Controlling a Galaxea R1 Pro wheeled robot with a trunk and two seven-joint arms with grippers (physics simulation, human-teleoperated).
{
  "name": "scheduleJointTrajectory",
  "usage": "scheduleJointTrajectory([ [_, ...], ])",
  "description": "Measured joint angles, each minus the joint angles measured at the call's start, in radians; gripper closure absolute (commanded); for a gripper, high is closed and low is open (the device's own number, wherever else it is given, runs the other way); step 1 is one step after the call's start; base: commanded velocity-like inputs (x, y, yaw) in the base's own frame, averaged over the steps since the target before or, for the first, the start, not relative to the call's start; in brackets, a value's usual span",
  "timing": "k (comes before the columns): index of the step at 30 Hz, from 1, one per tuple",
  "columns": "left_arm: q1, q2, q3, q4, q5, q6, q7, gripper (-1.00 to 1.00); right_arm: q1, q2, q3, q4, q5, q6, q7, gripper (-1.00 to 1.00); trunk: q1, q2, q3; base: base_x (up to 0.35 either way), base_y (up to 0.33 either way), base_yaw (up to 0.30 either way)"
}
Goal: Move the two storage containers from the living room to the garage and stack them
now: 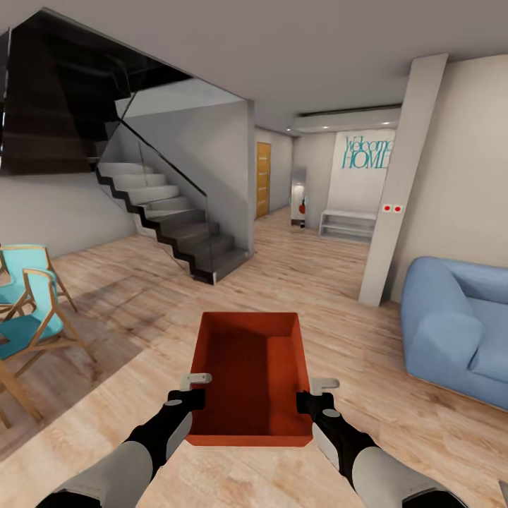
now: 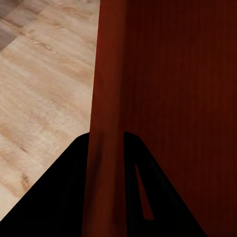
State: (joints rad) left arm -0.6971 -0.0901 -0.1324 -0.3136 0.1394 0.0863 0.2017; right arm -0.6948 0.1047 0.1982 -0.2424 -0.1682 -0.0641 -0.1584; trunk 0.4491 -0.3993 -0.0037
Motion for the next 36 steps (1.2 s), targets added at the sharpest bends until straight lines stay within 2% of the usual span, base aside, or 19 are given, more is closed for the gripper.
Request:
scheduleJointTrajectory([
  [36, 0.000, 0.001, -0.005, 0.000, 0.003, 0.000, 0.000, 1.00, 0.000, 0.001, -0.002, 0.005, 0.001, -0.005, -0.001, 1.00, 0.000, 0.000, 0.000, 0.322, 0.000, 0.000],
])
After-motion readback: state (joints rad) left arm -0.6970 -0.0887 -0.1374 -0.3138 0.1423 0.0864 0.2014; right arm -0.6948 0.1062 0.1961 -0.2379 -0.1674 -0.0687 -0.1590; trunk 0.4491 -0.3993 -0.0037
